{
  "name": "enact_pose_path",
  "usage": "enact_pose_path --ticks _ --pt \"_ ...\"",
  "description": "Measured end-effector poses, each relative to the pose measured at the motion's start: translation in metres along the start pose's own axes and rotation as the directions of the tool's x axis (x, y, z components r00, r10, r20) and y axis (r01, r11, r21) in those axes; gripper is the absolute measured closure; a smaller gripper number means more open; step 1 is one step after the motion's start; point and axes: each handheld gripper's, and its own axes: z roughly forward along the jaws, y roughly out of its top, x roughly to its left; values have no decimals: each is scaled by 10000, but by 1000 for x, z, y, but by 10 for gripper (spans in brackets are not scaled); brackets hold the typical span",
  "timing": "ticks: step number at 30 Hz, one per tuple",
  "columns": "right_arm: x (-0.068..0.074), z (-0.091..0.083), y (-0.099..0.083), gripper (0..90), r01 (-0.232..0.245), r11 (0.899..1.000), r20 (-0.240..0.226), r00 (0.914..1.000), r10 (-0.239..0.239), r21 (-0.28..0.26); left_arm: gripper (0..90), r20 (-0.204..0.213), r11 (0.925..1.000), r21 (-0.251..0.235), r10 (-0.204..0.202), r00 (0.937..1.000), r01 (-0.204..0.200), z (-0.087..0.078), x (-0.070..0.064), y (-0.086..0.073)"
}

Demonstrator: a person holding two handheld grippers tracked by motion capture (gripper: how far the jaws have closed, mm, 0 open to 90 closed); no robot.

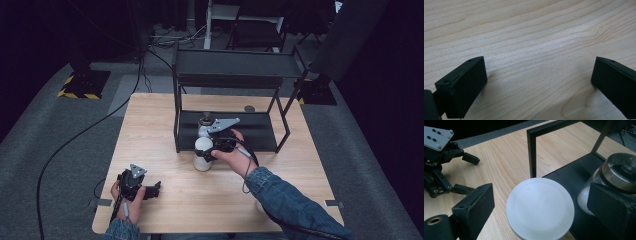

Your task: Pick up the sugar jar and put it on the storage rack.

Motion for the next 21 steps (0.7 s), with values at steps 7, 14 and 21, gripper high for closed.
enact_pose_path --ticks 7,14,21 --pt "-1 9 -4 112 -380 9990 38 9993 379 229 3 -1 10000 1 3 10000 -3 0 0 0" --pt "-2 16 -2 154 -213 9975 -27 9998 215 666 3 -3 10000 -1 1 10000 -1 0 0 0" --pt "0 19 -1 275 -61 9956 31 10000 59 931 3 -1 10000 -1 -1 10000 1 0 0 0"
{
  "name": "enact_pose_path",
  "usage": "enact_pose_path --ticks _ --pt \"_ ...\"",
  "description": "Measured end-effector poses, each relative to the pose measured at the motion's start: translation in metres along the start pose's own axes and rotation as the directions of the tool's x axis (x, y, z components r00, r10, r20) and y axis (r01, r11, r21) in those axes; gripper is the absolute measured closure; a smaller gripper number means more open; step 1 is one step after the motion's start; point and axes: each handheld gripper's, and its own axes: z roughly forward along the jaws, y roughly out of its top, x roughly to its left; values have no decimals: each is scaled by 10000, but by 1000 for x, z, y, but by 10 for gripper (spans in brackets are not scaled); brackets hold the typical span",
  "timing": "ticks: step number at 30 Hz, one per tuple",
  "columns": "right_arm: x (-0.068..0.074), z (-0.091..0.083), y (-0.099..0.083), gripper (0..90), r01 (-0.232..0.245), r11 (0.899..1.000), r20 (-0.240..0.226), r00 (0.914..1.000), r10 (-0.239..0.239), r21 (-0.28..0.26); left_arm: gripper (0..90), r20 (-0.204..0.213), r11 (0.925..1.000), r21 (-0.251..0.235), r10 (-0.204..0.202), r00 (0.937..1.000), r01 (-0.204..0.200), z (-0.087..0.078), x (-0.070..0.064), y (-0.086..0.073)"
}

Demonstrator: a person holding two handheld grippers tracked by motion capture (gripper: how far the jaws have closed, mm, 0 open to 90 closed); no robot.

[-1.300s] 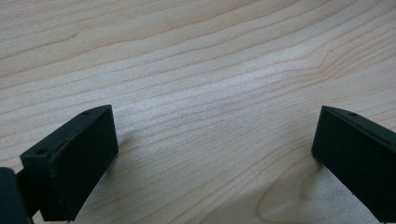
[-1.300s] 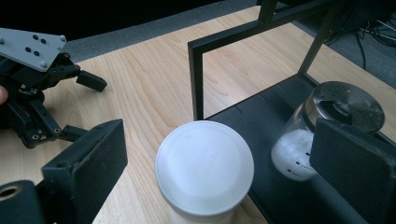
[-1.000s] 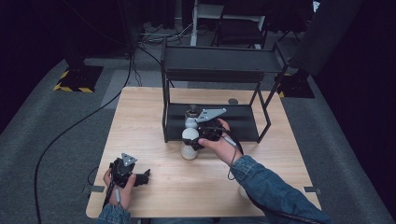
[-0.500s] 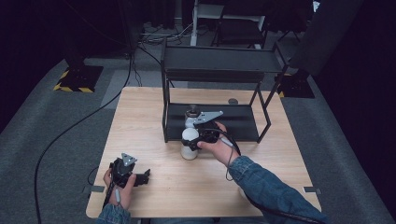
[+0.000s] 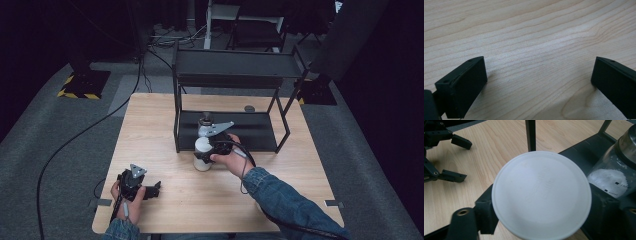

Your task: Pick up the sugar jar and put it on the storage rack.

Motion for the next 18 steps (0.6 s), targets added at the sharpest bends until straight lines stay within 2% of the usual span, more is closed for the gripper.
enact_pose_path --ticks 3,6,18 --pt "1 0 0 329 88 10000 -48 9999 -88 -2 3 0 10000 0 -1 10000 1 0 0 0" --pt "5 0 2 332 142 9999 83 9999 -142 57 3 0 10000 0 0 10000 0 0 0 0" --pt "7 -6 8 334 238 9997 81 9997 -238 36 3 -1 10000 2 2 10000 -2 0 0 0"
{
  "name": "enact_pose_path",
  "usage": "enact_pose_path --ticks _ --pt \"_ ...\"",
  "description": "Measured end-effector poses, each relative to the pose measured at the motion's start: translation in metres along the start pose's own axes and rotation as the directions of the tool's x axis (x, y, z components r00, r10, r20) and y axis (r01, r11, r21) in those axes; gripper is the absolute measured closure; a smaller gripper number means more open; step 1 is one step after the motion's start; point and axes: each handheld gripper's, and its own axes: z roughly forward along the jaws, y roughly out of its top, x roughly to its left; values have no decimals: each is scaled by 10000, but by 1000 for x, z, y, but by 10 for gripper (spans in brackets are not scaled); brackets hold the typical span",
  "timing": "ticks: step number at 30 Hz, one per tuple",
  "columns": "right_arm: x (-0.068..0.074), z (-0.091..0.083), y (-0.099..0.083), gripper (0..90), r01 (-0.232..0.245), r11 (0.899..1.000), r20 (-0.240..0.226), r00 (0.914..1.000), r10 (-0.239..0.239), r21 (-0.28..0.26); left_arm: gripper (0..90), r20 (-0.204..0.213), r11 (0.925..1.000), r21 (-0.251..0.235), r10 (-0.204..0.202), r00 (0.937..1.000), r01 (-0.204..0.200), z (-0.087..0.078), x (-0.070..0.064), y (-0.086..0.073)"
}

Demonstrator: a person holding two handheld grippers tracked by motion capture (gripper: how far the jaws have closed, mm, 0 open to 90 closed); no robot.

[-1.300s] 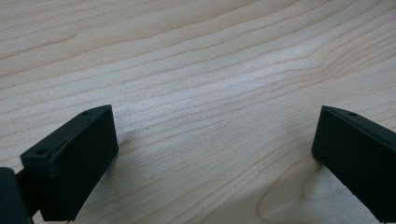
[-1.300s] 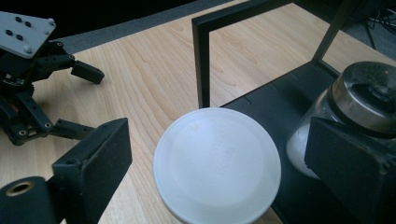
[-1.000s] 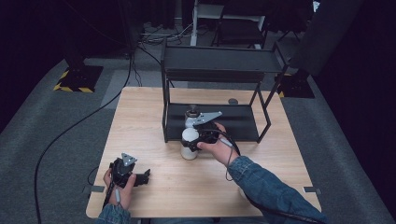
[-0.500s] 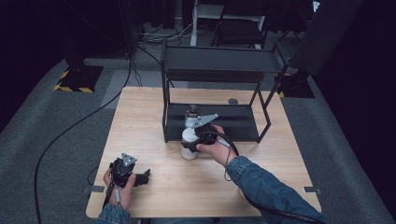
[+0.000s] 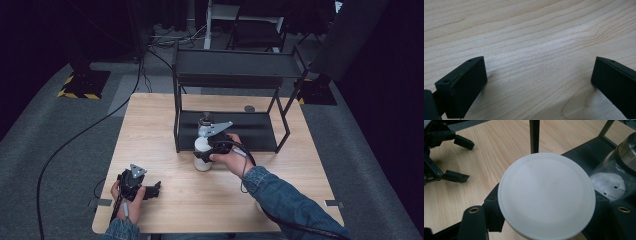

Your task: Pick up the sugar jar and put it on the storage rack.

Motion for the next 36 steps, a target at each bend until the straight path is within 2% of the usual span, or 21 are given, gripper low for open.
enact_pose_path --ticks 18,36 --pt "2 -23 18 334 54 9989 98 9999 -50 -464 3 1 10000 0 -4 10000 4 0 0 0" --pt "-8 -48 36 334 -47 9970 392 9992 78 -776 3 0 10000 2 -2 10000 2 0 0 0"
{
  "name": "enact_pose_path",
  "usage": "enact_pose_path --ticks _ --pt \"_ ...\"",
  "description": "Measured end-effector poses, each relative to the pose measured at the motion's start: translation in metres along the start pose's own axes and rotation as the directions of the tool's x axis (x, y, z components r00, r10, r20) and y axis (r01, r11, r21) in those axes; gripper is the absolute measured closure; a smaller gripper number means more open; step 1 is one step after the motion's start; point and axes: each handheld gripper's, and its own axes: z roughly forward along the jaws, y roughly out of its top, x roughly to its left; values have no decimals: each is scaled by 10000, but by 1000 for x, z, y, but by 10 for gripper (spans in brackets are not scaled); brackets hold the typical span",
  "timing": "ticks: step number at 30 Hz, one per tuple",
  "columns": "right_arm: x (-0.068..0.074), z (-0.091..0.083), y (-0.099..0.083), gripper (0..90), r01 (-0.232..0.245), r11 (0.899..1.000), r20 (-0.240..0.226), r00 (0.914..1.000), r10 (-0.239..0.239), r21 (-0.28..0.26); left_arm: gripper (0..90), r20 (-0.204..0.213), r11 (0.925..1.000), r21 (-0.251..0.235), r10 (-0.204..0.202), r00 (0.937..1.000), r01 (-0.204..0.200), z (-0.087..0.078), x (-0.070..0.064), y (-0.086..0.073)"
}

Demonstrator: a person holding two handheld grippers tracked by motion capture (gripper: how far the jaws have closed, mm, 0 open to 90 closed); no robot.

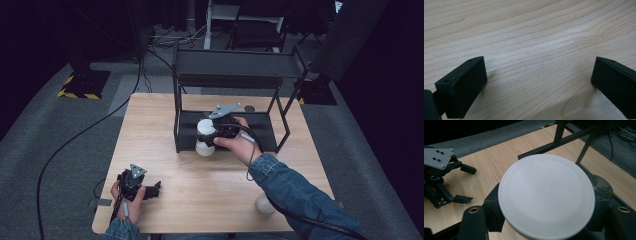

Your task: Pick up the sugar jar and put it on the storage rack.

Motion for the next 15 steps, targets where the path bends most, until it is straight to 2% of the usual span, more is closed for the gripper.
enact_pose_path --ticks 15 --pt "-13 -17 7 334 -177 9996 383 9991 186 -240 3 2 10000 -13 -14 10000 14 0 0 0"
